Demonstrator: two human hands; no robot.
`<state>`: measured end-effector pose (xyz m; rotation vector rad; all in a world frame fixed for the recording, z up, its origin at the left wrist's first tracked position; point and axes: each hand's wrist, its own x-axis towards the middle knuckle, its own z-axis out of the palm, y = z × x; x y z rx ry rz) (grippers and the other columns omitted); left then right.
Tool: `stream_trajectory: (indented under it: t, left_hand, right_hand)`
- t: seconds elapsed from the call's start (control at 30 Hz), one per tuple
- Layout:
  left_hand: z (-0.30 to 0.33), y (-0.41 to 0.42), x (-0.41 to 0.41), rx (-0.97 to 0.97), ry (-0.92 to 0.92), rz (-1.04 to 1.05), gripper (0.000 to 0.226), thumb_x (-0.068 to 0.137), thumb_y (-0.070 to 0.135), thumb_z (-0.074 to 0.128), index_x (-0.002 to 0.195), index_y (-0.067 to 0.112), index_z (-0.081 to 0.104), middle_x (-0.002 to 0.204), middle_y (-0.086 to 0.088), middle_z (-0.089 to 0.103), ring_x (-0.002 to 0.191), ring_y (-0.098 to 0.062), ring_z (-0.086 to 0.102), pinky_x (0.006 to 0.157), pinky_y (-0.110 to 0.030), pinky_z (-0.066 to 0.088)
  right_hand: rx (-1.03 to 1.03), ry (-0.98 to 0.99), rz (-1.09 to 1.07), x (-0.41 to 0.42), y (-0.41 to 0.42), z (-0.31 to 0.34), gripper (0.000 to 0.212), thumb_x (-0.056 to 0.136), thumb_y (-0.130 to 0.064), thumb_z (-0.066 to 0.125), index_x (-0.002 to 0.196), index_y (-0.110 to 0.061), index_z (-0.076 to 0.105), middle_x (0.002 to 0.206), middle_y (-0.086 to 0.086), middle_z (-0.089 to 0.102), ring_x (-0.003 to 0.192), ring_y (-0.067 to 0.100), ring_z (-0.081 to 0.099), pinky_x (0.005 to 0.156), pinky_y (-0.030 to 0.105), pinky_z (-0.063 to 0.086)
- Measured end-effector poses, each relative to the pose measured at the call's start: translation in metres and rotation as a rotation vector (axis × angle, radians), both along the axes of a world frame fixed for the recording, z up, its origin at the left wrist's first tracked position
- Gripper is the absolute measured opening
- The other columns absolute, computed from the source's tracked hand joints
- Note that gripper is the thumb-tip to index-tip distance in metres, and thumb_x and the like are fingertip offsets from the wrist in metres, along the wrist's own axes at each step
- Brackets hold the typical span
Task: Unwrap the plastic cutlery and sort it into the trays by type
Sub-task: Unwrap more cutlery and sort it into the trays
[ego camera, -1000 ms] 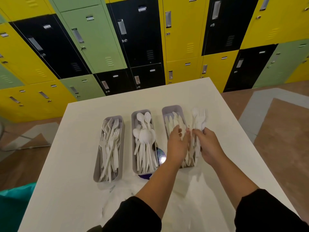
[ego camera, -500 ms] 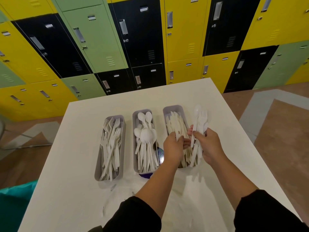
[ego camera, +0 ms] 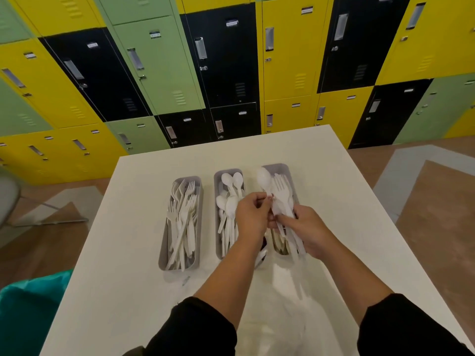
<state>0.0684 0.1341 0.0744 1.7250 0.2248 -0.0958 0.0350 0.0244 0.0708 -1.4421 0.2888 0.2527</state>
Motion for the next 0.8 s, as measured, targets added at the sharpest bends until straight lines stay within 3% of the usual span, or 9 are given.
stream_trajectory:
  t: [0.1,0.2,0.3,0.33,0.4,0.53,0.63,0.73,0.8]
  left_hand:
    - [0.005,0.023,0.008,0.114,-0.096,0.108,0.012,0.09,0.014,0.059,0.079,0.016,0.064,0.074,-0.003,0.065,0.068,-0.017,0.06,0.072,-0.036,0.054]
    - [0.006,0.05,0.015,0.191,-0.135,0.204,0.02,0.089,0.014,0.058,0.071,0.021,0.058,0.07,-0.003,0.062,0.069,-0.024,0.061,0.068,-0.034,0.052]
    - [0.002,0.073,0.014,0.345,-0.136,0.217,0.009,0.09,0.013,0.058,0.082,0.013,0.06,0.074,-0.004,0.062,0.067,-0.018,0.056,0.053,-0.01,0.038]
    - [-0.003,0.08,0.013,0.388,-0.123,0.194,0.006,0.09,0.013,0.058,0.085,0.011,0.062,0.075,-0.003,0.062,0.068,-0.017,0.056,0.051,-0.008,0.037]
    - [-0.015,0.087,0.007,0.483,-0.06,0.088,0.012,0.089,0.014,0.06,0.094,0.006,0.066,0.081,-0.006,0.065,0.076,-0.02,0.061,0.057,-0.008,0.037]
    - [-0.031,0.09,-0.004,0.681,-0.035,-0.092,0.034,0.089,0.023,0.061,0.118,0.007,0.057,0.108,-0.01,0.063,0.096,-0.024,0.06,0.078,-0.026,0.043]
    - [-0.012,0.081,-0.008,0.548,-0.086,-0.088,0.033,0.094,0.029,0.051,0.121,0.01,0.055,0.111,-0.006,0.062,0.095,-0.02,0.061,0.08,-0.026,0.046]
    - [0.011,0.076,-0.013,0.186,0.215,-0.398,0.027,0.097,0.032,0.046,0.1,0.01,0.062,0.092,-0.007,0.069,0.07,-0.009,0.066,0.073,-0.026,0.057]
    - [0.016,0.077,-0.019,0.038,0.332,-0.568,0.028,0.096,0.03,0.049,0.091,0.008,0.065,0.084,-0.01,0.07,0.065,-0.01,0.067,0.066,-0.023,0.056]
  right_hand:
    - [0.028,0.015,0.014,-0.002,0.015,0.001,0.016,0.091,0.0,0.053,0.097,-0.006,0.065,0.085,0.01,0.072,0.073,0.014,0.071,0.071,0.024,0.056]
    - [0.049,0.042,-0.02,-0.003,0.028,-0.001,0.015,0.09,0.001,0.054,0.101,0.001,0.063,0.083,0.01,0.07,0.069,0.012,0.069,0.066,0.021,0.055]
    - [0.07,0.078,-0.052,-0.004,0.034,-0.001,0.015,0.09,0.001,0.053,0.102,0.0,0.061,0.081,0.01,0.069,0.067,0.014,0.065,0.063,0.021,0.055]
    - [0.083,0.087,-0.062,-0.003,0.037,0.0,0.014,0.091,0.001,0.052,0.101,0.0,0.061,0.079,0.009,0.068,0.065,0.014,0.064,0.062,0.021,0.055]
    - [0.109,0.103,-0.081,-0.003,0.04,0.002,0.014,0.092,0.0,0.05,0.102,-0.001,0.06,0.077,0.008,0.066,0.059,0.013,0.058,0.06,0.024,0.054]
    - [0.151,0.113,-0.085,0.0,0.048,0.006,0.024,0.093,0.001,0.045,0.114,-0.008,0.053,0.087,0.006,0.065,0.064,0.012,0.055,0.062,0.023,0.052]
    - [0.228,0.099,-0.087,0.002,0.049,0.008,0.033,0.094,0.003,0.037,0.122,-0.009,0.049,0.101,0.006,0.068,0.086,0.015,0.066,0.074,0.025,0.053]
    - [0.398,0.083,-0.116,0.005,0.055,0.009,0.037,0.094,0.005,0.032,0.126,-0.007,0.046,0.109,0.008,0.068,0.102,0.018,0.066,0.077,0.033,0.055]
    - [0.432,0.079,-0.137,0.007,0.061,0.009,0.038,0.095,0.002,0.031,0.128,-0.008,0.048,0.114,0.007,0.067,0.111,0.018,0.062,0.08,0.037,0.053]
